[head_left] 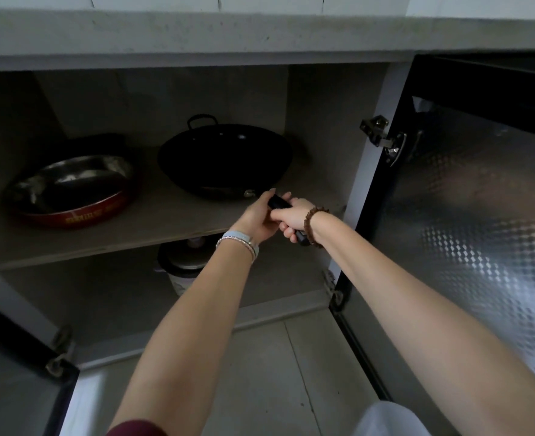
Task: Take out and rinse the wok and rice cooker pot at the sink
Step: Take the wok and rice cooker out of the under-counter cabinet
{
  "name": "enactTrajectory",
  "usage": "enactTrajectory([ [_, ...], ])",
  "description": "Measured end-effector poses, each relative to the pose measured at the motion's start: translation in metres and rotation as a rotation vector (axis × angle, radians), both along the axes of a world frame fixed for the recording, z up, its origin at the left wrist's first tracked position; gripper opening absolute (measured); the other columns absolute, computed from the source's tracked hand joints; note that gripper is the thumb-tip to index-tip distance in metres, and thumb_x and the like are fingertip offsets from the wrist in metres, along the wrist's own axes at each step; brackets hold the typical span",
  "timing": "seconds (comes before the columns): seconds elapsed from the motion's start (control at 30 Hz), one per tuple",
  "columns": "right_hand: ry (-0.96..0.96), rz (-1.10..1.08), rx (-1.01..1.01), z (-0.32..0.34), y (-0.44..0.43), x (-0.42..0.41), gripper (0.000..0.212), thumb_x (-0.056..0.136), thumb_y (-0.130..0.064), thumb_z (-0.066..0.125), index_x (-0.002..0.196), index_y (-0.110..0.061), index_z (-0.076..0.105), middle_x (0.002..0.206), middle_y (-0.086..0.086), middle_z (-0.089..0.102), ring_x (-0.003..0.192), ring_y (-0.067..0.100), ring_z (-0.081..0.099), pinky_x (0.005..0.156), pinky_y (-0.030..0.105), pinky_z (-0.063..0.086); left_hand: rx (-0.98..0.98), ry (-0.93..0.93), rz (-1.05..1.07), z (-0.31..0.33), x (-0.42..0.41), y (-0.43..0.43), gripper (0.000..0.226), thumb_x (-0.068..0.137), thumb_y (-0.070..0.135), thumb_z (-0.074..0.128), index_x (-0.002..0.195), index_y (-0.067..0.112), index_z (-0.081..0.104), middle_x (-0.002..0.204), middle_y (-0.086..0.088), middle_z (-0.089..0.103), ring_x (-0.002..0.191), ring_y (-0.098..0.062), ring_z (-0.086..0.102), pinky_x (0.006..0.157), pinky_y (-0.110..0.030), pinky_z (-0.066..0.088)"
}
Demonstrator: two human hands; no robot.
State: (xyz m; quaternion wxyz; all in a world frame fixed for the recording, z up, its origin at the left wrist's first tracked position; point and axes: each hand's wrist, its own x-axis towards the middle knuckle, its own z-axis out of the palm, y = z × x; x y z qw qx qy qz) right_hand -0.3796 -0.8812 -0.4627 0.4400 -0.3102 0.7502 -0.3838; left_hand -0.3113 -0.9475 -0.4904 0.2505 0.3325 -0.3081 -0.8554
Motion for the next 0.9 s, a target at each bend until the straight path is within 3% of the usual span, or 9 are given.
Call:
enactTrajectory([
  [0.13,-0.016,-0.062,-0.06,-0.011,0.006,0.013,0.014,0.089,-0.014,0.054,0.093,-0.022,0.043,0.055,0.002,0.042,0.031,0.008,0.033,0.037,0.015,0.029,-0.057,-0.064,0.093,-0.007,0.0,-0.002,0.024,0.098,0.029,0.053,0.088,0.008,0.056,0.076,-0.007,0.063,0.075,-0.02,0.063,0.079,-0.033,0.053],
  [0.33,-0.008,-0.112,-0.097,-0.027,0.028,0.029,0.03,0.085,-0.015,0.054,0.112,-0.02,0.044,0.055,0.003,0.045,0.034,0.011,0.035,0.039,0.02,0.031,-0.104,-0.115,0.133,-0.021,0.004,0.012,0.023,0.095,0.021,0.058,0.076,0.007,0.055,0.052,-0.004,0.059,0.05,-0.018,0.061,0.056,-0.028,0.054],
  [0.4,-0.019,-0.126,-0.091,-0.023,0.04,0.037,0.034,0.085,-0.013,0.054,0.117,-0.019,0.044,0.054,0.003,0.044,0.033,0.011,0.035,0.04,0.021,0.031,-0.091,-0.146,0.137,-0.02,0.008,0.021,0.021,0.092,0.021,0.06,0.077,0.008,0.056,0.052,-0.004,0.059,0.051,-0.018,0.061,0.057,-0.027,0.054],
  [0.53,-0.054,-0.1,-0.035,0.004,0.067,0.052,0.042,0.086,-0.011,0.053,0.116,-0.032,0.032,0.054,0.003,0.045,0.036,0.012,0.036,0.04,0.023,0.033,-0.035,-0.2,0.146,-0.007,0.024,0.046,0.018,0.089,0.021,0.062,0.08,0.008,0.056,0.056,-0.004,0.06,0.054,-0.02,0.061,0.058,-0.027,0.053],
  [0.63,-0.032,-0.09,0.04,0.033,0.09,0.061,0.02,0.084,-0.012,0.055,0.099,-0.019,0.044,0.054,0.004,0.046,0.033,0.012,0.037,0.04,0.022,0.034,0.043,-0.202,0.122,0.014,0.037,0.071,0.017,0.089,0.021,0.062,0.08,0.008,0.056,0.06,-0.005,0.06,0.06,-0.022,0.062,0.065,-0.031,0.054],
  [0.73,-0.022,-0.059,0.124,0.061,0.116,0.071,0.01,0.084,-0.013,0.056,0.091,-0.011,0.05,0.055,0.003,0.048,0.033,0.012,0.039,0.039,0.021,0.036,0.122,-0.24,0.146,0.041,0.05,0.1,0.019,0.089,0.018,0.061,0.075,0.007,0.055,0.059,-0.007,0.059,0.058,-0.023,0.062,0.059,-0.029,0.054],
  [0.9,-0.066,0.039,0.262,0.131,0.159,0.085,0.021,0.084,-0.015,0.056,0.104,-0.017,0.049,0.059,0.003,0.049,0.041,0.014,0.043,0.041,0.022,0.038,0.235,-0.297,0.156,0.099,0.074,0.152,0.018,0.087,0.02,0.061,0.074,0.009,0.056,0.061,-0.004,0.061,0.059,-0.02,0.062,0.064,-0.03,0.052],
])
